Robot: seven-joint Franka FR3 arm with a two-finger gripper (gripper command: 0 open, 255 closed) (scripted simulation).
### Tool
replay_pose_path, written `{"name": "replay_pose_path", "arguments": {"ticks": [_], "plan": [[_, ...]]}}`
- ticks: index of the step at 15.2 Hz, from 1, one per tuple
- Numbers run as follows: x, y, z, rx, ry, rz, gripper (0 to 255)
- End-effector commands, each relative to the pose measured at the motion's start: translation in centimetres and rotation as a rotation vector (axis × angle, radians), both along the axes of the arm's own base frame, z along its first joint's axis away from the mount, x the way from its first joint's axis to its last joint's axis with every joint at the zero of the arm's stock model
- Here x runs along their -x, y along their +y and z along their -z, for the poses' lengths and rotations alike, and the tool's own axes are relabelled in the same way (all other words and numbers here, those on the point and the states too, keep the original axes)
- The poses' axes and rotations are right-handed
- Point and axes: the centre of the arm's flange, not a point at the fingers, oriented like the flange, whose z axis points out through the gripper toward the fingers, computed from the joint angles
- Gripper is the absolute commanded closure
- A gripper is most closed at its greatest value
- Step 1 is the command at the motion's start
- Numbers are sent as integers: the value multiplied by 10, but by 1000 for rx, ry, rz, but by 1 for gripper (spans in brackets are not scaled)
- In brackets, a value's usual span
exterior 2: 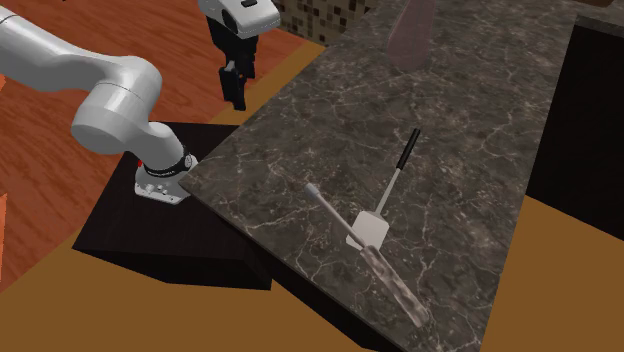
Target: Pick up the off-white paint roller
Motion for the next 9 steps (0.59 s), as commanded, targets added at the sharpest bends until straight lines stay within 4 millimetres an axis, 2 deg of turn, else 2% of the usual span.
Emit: {"name": "replay_pose_path", "arguments": {"ticks": [1,9], "plan": [[0,0,0,0,0,0,0],[-80,-51,21,36,-43,238,0]]}}
